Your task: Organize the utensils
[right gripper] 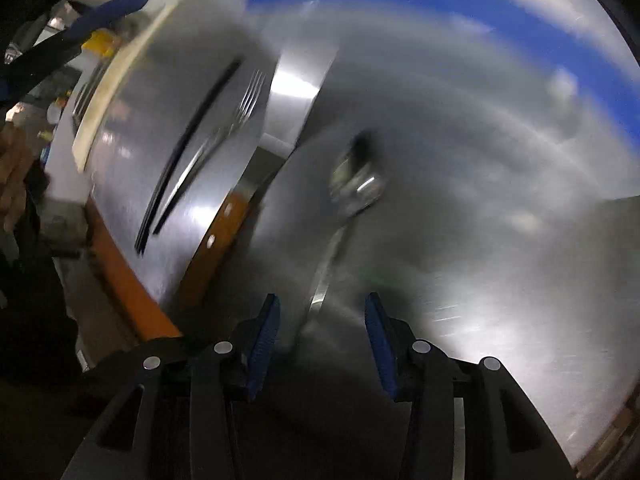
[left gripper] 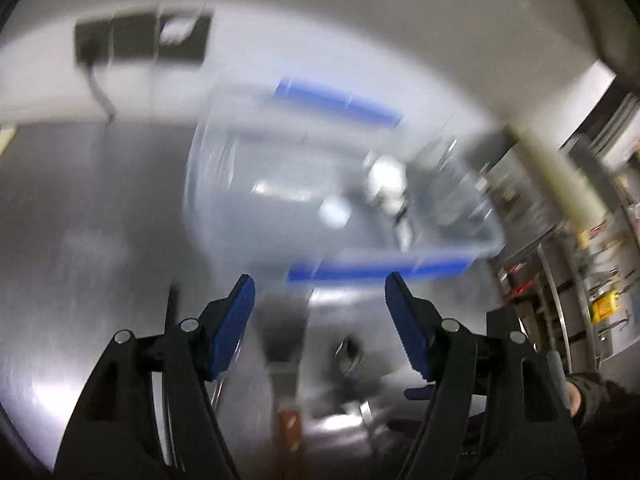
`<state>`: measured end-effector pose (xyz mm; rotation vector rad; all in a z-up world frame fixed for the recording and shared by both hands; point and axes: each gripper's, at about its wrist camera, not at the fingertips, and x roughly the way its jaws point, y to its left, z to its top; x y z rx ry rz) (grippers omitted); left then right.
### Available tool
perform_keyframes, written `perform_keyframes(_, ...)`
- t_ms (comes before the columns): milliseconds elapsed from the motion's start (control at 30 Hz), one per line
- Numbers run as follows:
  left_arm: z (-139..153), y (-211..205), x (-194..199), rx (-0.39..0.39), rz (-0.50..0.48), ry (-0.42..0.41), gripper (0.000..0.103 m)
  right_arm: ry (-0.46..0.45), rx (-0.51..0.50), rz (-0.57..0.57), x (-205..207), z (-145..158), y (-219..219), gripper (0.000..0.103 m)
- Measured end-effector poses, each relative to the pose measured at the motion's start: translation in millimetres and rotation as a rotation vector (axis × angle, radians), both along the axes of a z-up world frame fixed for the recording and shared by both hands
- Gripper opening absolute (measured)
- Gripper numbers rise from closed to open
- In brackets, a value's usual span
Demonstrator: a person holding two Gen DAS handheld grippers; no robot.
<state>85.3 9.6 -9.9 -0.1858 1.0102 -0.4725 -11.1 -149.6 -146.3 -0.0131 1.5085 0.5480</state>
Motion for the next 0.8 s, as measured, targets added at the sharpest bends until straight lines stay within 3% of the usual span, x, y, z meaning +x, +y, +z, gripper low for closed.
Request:
perform_keyframes(100,-35.1,-0.2,-8.7,-0.026,0.021,0.122,0.065,-0.034,-0.114,0.038,-9.3,-9.9,24.1,0.045)
perform_keyframes(200,-47.1,5.7,-14.2,-0.045,0.037,0.152,0.065,-0.050,-0.190,0.060,-15.0,-16.0,41.4,0.042)
perform_keyframes(300,-57.3,8.6,-23.0,-0.062,0.025,0.178,0.065,-0.094,-0.219,0.072,-21.2,-16.7,46.5,0.015)
perform_keyframes(333,-62.3,8.1,-24.5,-0.064,0.026,0.193,0.065,-0.098,-0.214,0.064,-23.4,-16.9,45.6,0.014)
perform_keyframes(433,-80.1,13.7,-27.1,-0.119,0.016,0.264,0.065,-0.073,-0.159,-0.004,-22.9,-19.9,24.1,0.009)
perform_keyframes(533,-95.8,7.2,-30.1,-0.188,-0.010,0.339,0.065,0.032,-0.027,-0.095,-17.6,-25.4,-5.2,0.008)
perform_keyframes(800,-124.0,-31.8,-34.7,-0.256,-0.104,0.489,0.065,0.204,0.199,-0.261,-19.0,-36.5,-53.8,0.008)
